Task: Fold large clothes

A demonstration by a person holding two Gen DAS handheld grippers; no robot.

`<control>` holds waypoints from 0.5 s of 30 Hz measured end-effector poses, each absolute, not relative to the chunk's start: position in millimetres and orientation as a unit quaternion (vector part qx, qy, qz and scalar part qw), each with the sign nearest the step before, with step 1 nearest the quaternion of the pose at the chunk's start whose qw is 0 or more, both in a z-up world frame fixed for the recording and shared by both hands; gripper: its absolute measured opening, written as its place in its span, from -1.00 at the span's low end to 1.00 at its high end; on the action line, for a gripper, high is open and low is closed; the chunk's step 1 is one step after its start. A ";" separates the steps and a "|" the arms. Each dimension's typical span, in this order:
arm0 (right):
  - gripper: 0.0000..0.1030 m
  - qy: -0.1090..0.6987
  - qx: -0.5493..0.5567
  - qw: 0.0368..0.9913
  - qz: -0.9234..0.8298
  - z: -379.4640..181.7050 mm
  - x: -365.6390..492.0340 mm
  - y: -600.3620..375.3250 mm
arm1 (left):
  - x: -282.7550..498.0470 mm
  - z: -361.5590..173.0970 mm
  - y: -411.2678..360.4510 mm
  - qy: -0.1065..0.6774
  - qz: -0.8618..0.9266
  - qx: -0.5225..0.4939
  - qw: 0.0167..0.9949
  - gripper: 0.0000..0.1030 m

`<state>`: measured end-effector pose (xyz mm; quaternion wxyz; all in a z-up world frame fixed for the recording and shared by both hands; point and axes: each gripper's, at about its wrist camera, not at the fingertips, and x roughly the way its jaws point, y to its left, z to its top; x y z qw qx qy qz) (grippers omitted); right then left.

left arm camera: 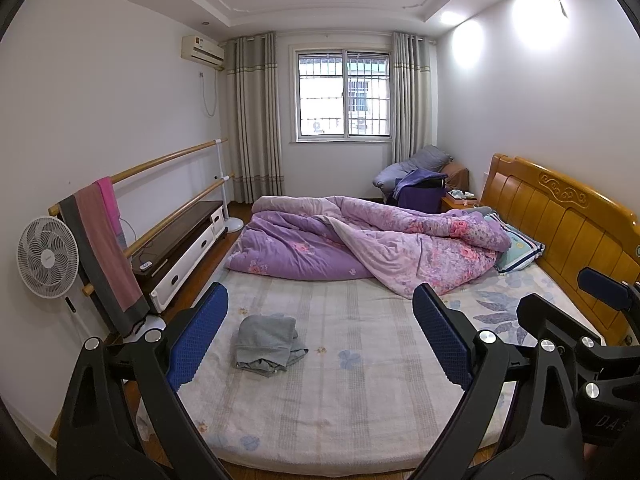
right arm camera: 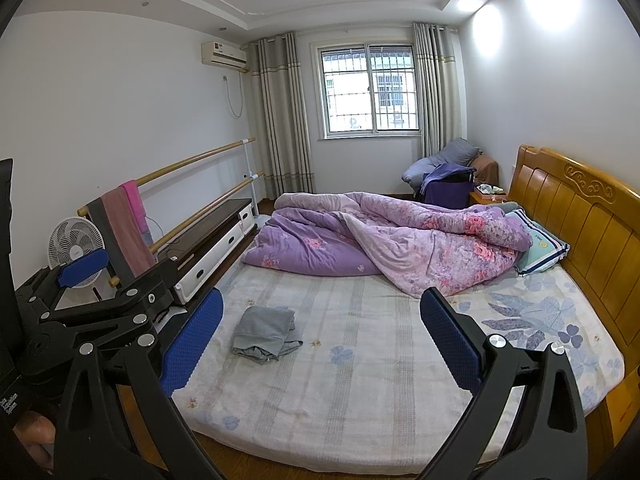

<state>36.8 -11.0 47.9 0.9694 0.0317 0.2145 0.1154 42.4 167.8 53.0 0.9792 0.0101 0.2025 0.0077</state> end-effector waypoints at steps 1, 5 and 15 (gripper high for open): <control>0.85 0.215 0.032 0.969 0.116 47.9 36.7 -11.1 | 42.2 52.7 167.9 0.203 0.008 0.010 0.979 0.82; 0.85 0.215 0.032 0.969 0.116 48.1 37.8 -12.0 | 42.7 53.2 168.0 0.202 0.007 0.011 0.979 0.82; 0.85 0.215 0.031 0.969 0.116 48.4 37.6 -12.4 | 42.5 53.0 168.2 0.202 0.008 0.012 0.979 0.82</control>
